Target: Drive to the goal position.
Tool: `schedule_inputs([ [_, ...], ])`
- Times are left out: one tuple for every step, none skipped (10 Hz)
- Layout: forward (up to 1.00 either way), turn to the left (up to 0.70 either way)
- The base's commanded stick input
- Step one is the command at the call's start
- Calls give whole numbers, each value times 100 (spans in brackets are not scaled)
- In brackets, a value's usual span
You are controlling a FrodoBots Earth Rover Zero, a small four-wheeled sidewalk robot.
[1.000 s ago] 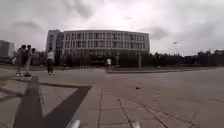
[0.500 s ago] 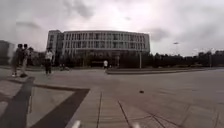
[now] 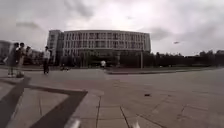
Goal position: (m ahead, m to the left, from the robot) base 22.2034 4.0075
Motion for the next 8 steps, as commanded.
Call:
schedule_inputs([
  [70,0],
  [70,0],
  [70,0],
  [70,0],
  [70,0],
  [70,0],
  [70,0],
  [70,0],
])
